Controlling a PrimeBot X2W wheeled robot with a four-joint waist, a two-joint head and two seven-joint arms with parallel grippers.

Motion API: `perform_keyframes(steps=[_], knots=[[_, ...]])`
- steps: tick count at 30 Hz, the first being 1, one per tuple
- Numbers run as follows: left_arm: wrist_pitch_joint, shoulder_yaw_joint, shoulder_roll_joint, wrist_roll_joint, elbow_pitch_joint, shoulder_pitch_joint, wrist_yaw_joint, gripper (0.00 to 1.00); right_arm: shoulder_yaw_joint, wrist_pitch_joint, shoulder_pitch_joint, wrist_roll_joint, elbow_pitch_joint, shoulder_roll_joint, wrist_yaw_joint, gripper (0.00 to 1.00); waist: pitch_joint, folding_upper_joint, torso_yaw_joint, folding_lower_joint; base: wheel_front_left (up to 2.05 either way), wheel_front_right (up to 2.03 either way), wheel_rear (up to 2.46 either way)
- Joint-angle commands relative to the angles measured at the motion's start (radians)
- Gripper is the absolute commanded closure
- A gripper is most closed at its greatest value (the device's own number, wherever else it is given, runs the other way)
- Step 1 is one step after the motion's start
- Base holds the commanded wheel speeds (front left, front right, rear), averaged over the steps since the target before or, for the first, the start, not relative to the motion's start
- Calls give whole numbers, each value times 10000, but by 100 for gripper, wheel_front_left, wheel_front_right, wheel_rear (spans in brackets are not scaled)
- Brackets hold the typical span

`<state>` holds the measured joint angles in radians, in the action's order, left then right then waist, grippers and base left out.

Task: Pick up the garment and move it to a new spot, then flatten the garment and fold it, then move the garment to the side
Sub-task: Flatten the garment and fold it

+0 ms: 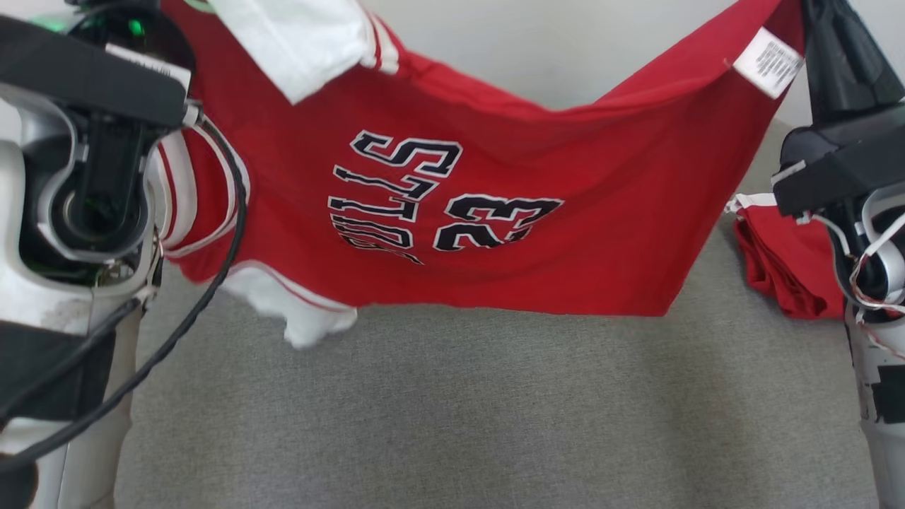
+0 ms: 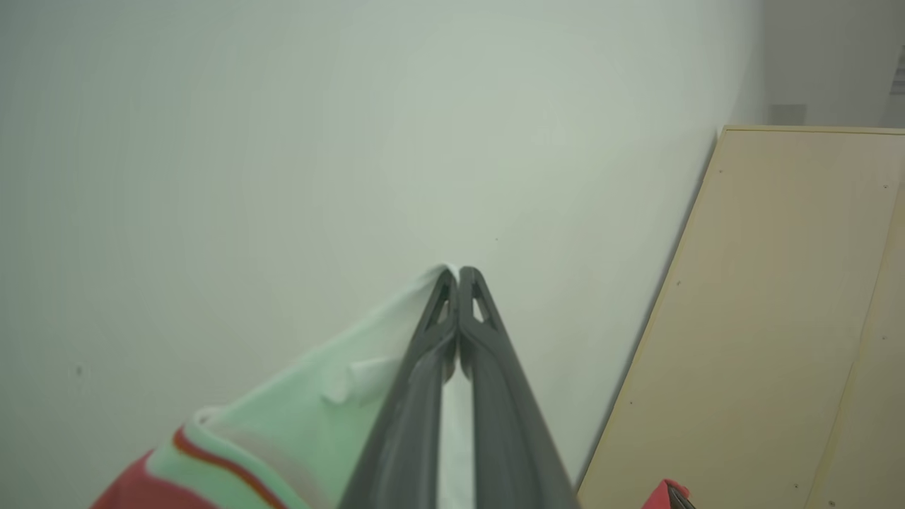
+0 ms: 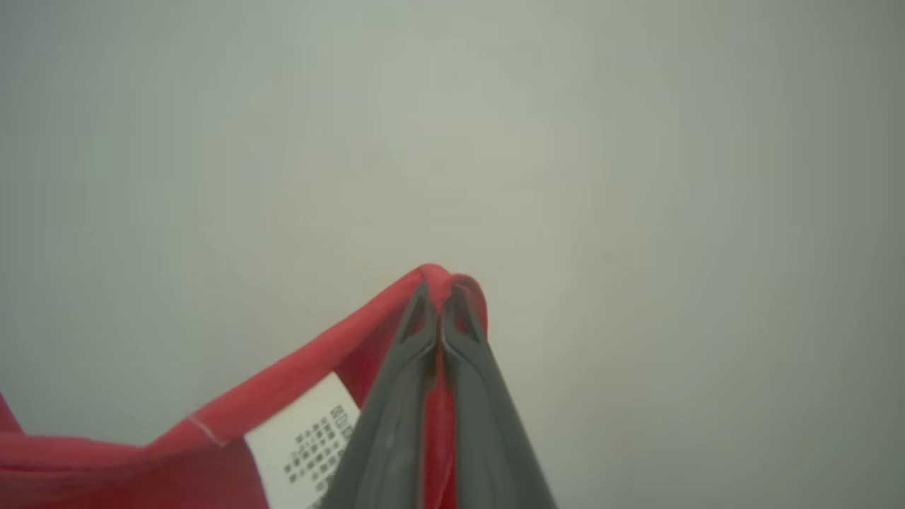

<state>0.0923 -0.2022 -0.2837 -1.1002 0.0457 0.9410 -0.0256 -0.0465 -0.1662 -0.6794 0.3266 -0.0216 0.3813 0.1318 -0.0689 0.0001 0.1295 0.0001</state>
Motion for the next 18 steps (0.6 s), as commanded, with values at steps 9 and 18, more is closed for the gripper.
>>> perform_keyframes(steps=[9,18], knots=[[-229,-1,90,354,871,1078,59,100,-10,115,-791,75,392,154,-26,100,-222,-1,379,-1,0,0,0],[-879,-9,138,811,1724,1613,-61,100,-187,593,-1542,91,1268,-244,-26,100,-1079,-1,589,-1,0,0,0]])
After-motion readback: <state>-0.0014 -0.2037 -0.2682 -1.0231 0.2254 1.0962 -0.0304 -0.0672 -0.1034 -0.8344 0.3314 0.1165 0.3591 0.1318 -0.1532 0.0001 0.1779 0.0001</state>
